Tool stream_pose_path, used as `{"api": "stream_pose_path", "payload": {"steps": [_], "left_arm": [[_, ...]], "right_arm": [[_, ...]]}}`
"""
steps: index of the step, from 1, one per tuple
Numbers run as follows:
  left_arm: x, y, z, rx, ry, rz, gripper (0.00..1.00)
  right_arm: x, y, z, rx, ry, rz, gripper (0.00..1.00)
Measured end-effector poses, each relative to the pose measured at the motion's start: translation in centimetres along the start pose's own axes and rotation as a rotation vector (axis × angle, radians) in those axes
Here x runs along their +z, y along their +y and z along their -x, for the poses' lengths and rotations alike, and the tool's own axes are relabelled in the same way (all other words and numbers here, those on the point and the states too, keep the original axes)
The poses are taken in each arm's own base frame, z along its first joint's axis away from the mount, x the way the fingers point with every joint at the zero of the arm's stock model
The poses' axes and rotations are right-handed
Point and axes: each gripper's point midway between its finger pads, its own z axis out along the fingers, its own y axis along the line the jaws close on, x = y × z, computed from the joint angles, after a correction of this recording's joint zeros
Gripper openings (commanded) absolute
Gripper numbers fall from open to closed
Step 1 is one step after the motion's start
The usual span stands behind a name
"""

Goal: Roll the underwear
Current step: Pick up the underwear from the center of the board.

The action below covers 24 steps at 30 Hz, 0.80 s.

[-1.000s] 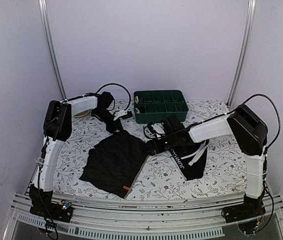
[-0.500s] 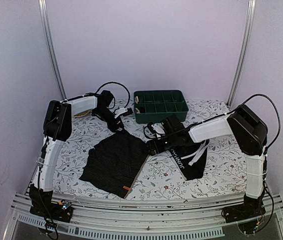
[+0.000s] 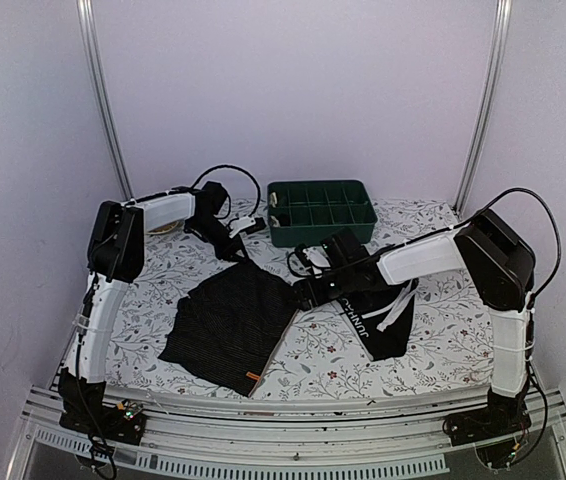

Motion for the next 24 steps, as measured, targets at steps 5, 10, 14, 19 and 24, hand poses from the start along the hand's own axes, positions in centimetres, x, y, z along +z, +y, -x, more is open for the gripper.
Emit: {"api": "stream_pose_path", "payload": {"steps": [5, 10, 14, 19, 24], "left_arm": [[0.0, 0.0, 0.0, -0.015, -0.002, -0.001, 0.0], [0.2, 0.0, -0.1, -0.025, -0.006, -0.002, 0.0], [0.1, -0.5, -0.2, -0.035, -0.023, -0.004, 0.0], [-0.1, -0.9, -0.3, -0.04, -0.034, -0.004, 0.0], [0.0, -0.8, 0.0, -0.035, -0.046, -0.001, 0.0]], "right_arm": [[0.0, -0.4, 0.0, -0.001, 0.0, -0.025, 0.78], [0.0, -0.8, 0.1, -0.001, -0.005, -0.043, 0.78], [-0.1, -1.0, 0.1, 0.0, -0.004, -0.056, 0.77], [-0.1, -1.6, 0.2, 0.008, -0.005, -0.07, 0.76], [0.4, -1.9, 1.0, 0.011, -0.017, -0.059, 0.71]]}}
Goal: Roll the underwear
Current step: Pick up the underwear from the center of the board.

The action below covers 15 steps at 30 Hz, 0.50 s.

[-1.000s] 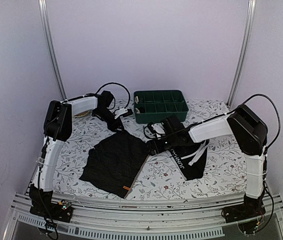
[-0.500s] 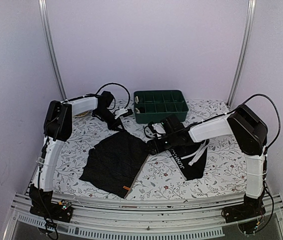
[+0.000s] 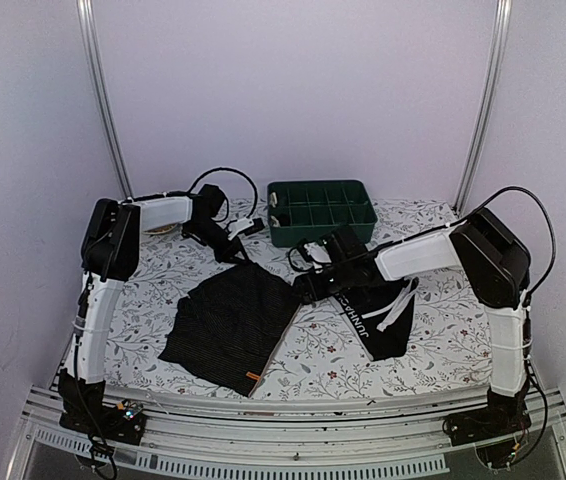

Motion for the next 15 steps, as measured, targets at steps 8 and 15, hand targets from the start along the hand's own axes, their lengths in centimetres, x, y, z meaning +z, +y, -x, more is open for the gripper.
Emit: {"api": "stream_pose_path", "payload": {"steps": [8, 15], "left_arm": [[0.13, -0.2, -0.06, -0.001, -0.006, -0.009, 0.0], [-0.15, -0.11, -0.12, -0.014, -0.013, -0.011, 0.0]], "right_arm": [[0.47, -0.26, 0.29, -0.013, -0.005, 0.014, 0.4], [0.67, -0.33, -0.16, -0.016, 0.012, 0.039, 0.02]]}}
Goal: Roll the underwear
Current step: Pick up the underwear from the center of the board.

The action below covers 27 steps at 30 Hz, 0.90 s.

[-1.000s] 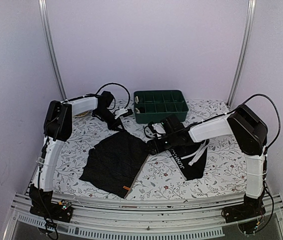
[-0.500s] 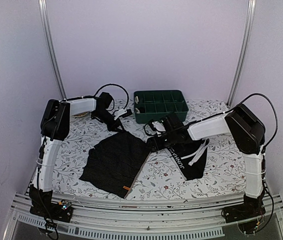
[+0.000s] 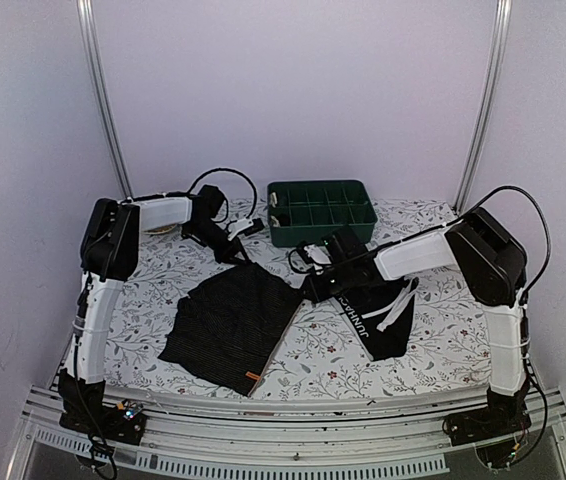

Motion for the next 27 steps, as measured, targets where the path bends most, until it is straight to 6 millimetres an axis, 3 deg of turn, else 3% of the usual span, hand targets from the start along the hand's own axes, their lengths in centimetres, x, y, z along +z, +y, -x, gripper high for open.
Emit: {"api": "stream_pose_path", "payload": {"steps": [6, 10, 13, 17, 20, 24, 27], "left_arm": [[-1.0, -0.1, 0.3, -0.008, -0.013, 0.009, 0.0], [-3.0, 0.4, 1.0, -0.03, -0.06, 0.055, 0.0], [-5.7, 1.2, 1.9, -0.045, -0.121, 0.098, 0.0], [-10.2, 2.5, 3.5, -0.041, -0.223, 0.16, 0.0], [-12.4, 2.9, 4.2, -0.03, -0.275, 0.185, 0.0], [-12.9, 1.8, 4.1, -0.018, -0.301, 0.169, 0.0], [-12.9, 0.2, 3.2, -0.009, -0.302, 0.15, 0.0]], "right_arm": [[0.1, 0.0, -0.1, -0.015, 0.002, 0.006, 0.02], [0.0, -0.5, 0.4, -0.043, -0.007, -0.016, 0.02], [-0.5, -1.1, 2.1, -0.086, -0.036, -0.049, 0.02], [-2.0, -1.8, 6.1, -0.168, -0.117, -0.082, 0.02], [-3.6, -1.7, 8.8, -0.24, -0.176, -0.088, 0.02], [-5.6, -0.3, 10.3, -0.331, -0.216, -0.051, 0.02], [-7.1, 1.5, 10.3, -0.402, -0.231, 0.016, 0.02]]}}
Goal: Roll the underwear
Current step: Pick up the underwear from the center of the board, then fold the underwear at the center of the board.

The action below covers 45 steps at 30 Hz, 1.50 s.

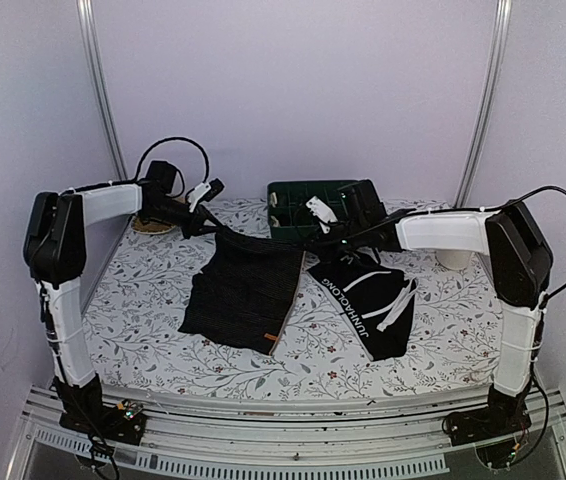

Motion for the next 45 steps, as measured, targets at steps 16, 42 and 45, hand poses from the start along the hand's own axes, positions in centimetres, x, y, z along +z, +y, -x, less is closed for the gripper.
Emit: {"api": "stream_pose_path", "payload": {"steps": [16, 42, 45], "left_arm": [[-3.8, -6.9, -3.2, 0.19, 0.015, -0.019, 0.0], [-6.7, -14.2, -10.9, 0.446, 0.162, -0.082, 0.0], [-6.9, -14.7, -11.3, 0.475, 0.17, -0.096, 0.0]], "right_arm": [[-0.5, 12.5, -4.9, -0.164, 0.067, 0.337, 0.02], [-0.4, 21.4, -8.7, -0.24, 0.148, 0.493, 0.02], [0.0, 22.0, -9.3, -0.246, 0.167, 0.505, 0.02]]}}
